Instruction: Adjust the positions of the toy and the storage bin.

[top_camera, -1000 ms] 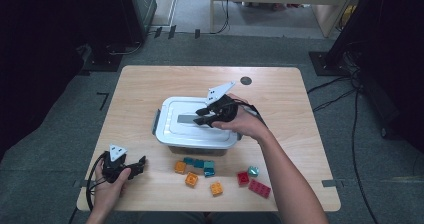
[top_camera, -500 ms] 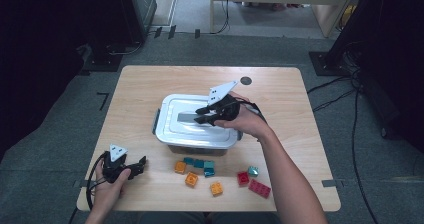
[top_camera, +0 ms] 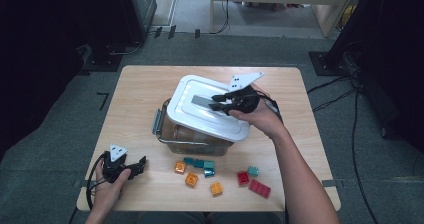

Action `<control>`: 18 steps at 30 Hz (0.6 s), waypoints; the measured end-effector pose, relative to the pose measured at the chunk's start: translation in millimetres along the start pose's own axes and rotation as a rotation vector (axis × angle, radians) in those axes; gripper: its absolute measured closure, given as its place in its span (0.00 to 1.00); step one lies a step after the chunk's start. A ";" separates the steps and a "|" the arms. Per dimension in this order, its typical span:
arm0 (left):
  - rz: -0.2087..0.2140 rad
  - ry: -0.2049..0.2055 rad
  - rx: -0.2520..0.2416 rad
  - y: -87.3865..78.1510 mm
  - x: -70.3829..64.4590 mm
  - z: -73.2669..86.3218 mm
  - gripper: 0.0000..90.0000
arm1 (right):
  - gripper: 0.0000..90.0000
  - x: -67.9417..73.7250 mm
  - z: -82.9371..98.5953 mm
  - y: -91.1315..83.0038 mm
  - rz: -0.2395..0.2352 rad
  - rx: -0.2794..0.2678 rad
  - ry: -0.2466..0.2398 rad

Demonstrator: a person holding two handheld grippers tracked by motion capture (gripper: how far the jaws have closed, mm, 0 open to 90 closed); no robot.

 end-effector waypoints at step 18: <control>0.000 -0.005 -0.001 0.1 -0.4 0.1 0.18 | 0.75 -44.0 27.0 -72.0 0.267 -0.049 0.131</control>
Point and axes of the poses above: each handheld gripper's, and its own axes: y roughly forward along the jaws, z roughly out of its underside, x roughly to its left, the point moved 8 cm from there along y, roughly forward along the jaws, and after that the axes turned 14 degrees about -x, right-handed, at the moved point
